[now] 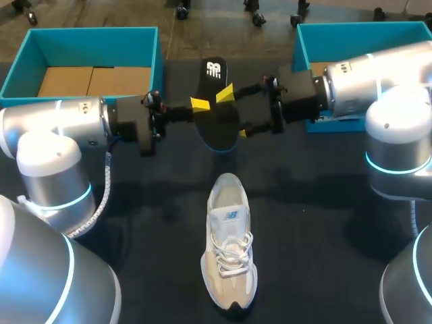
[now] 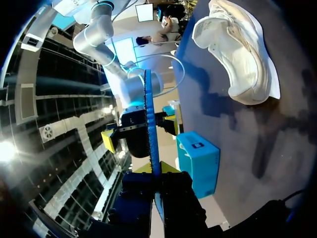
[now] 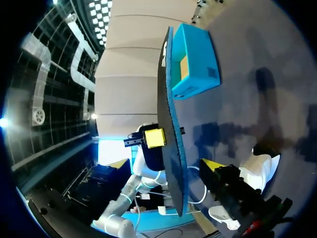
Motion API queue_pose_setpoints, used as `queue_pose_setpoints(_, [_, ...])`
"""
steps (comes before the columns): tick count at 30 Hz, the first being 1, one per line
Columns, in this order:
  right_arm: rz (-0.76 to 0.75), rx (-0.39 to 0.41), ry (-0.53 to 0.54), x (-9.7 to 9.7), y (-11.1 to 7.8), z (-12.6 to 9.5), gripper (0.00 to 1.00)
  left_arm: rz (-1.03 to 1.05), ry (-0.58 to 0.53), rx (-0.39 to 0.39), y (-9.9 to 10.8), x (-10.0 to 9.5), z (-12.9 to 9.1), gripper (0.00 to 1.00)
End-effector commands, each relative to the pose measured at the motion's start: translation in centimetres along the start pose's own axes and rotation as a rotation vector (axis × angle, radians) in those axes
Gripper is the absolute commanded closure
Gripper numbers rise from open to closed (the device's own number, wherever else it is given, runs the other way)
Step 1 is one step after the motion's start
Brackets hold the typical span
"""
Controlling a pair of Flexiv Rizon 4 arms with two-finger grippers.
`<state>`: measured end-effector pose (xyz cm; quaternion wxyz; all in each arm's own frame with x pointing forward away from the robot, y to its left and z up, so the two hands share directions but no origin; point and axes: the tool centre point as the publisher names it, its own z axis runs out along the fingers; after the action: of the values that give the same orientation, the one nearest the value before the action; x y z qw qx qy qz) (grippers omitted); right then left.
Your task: Take the shoe out of the shoebox, open the shoe tongue, remove and reinsert the insole, then place the shoe into the shoebox
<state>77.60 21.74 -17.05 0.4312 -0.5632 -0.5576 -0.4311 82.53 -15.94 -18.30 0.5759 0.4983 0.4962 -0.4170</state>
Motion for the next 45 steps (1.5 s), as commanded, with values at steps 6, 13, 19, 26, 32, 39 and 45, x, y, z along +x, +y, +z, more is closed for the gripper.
queue_pose_setpoints(6, [-0.010,-0.029,0.024,-0.9,-0.6,1.3,0.42,0.001,0.002,-0.019,0.7,0.1,0.0,1.00])
queue_pose_setpoints(13, [-0.008,-0.032,0.025,-1.1,-0.3,1.5,0.46,-0.007,0.013,-0.013,0.9,0.3,-0.2,1.00])
queue_pose_setpoints(19, [-0.014,-0.023,0.023,-0.8,0.0,1.6,0.52,-0.014,0.014,0.001,0.9,0.4,-0.3,1.00])
queue_pose_setpoints(26, [-0.011,-0.023,0.014,-0.7,0.0,1.4,0.54,-0.013,0.014,0.005,0.9,0.5,-0.2,1.00])
queue_pose_setpoints(32, [-0.008,-0.021,0.012,-0.8,0.2,1.2,0.55,-0.011,0.013,0.013,0.8,0.5,-0.1,1.00])
queue_pose_setpoints(39, [-0.005,-0.012,0.019,-1.1,0.6,1.1,0.60,-0.012,0.016,0.014,0.8,0.5,0.0,1.00])
queue_pose_setpoints(45, [-0.008,-0.014,0.016,-1.2,0.7,0.8,0.67,-0.015,0.017,0.015,0.8,0.6,0.1,1.00])
